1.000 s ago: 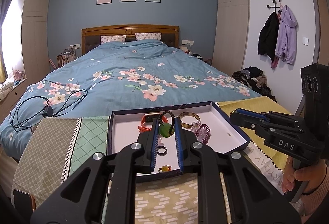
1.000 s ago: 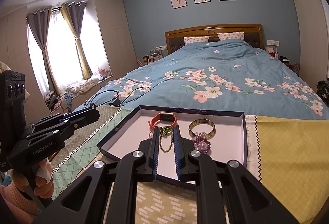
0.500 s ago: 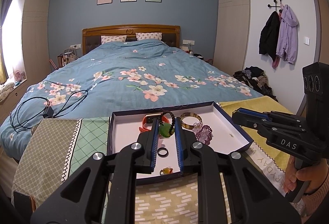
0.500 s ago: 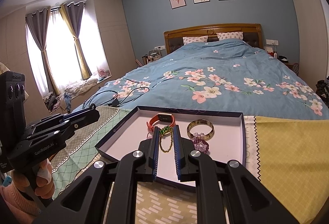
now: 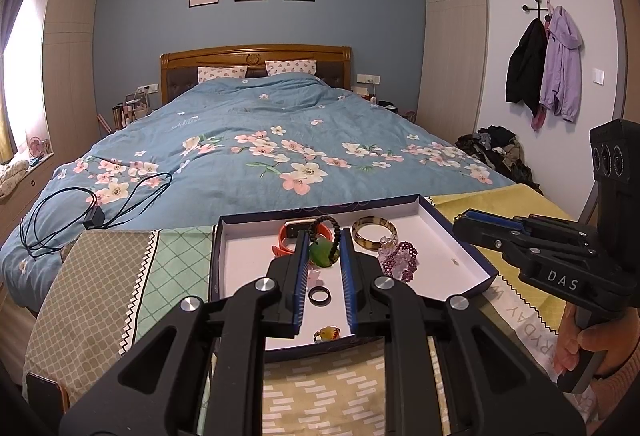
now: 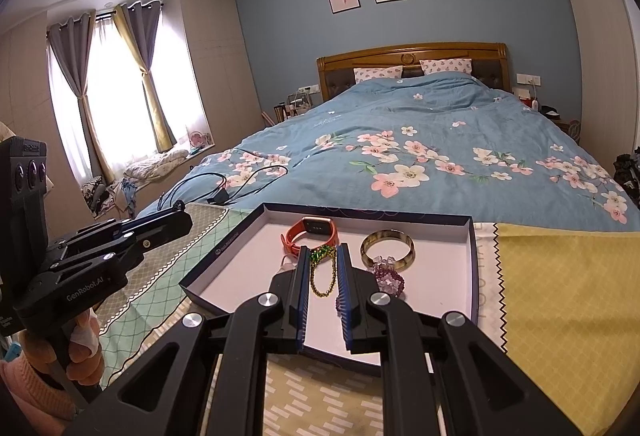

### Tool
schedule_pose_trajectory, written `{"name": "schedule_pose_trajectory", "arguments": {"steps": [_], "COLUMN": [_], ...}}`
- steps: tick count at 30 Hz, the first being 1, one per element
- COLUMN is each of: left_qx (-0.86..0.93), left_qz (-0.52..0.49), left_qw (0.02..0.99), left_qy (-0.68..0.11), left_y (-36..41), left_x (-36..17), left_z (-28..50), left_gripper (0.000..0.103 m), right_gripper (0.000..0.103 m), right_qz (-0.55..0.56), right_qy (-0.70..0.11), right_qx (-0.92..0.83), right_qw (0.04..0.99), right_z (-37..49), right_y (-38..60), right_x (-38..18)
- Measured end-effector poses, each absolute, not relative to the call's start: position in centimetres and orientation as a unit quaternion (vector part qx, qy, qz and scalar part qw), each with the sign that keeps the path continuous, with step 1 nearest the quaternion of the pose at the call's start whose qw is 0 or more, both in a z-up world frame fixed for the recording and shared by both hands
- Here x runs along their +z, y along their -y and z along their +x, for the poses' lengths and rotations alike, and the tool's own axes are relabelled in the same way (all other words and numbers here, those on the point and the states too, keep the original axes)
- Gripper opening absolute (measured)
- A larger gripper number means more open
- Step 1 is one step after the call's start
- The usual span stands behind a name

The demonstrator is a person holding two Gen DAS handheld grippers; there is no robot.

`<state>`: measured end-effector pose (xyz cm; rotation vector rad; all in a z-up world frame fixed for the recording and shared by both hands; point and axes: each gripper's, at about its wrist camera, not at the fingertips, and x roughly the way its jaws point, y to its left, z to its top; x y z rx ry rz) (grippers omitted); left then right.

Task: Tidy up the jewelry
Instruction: 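Lower the beaded ring into the box with the left tool while the right tool lowers its ring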

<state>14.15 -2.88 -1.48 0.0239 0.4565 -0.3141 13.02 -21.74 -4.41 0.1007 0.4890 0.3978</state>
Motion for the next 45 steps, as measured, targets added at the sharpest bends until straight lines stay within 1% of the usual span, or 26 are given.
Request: {"name": "schedule_pose_trajectory", "arguments": {"steps": [45], "left_qx": [-0.141], "left_qz": [0.012], "left_qw": [0.955], "left_qy": [-0.259], "left_y": [2.8], "left_x": [-3.8], "left_z": [17.1], "left_gripper": [0.016], "right_gripper": [0.012], "right_qz": [0.058], "right_qy": [-0.27], "right_qx": [0.184], "right_qw": [0.943], "right_z": [14.7], "right_y": [22.2], "right_x": [-5.3]}}
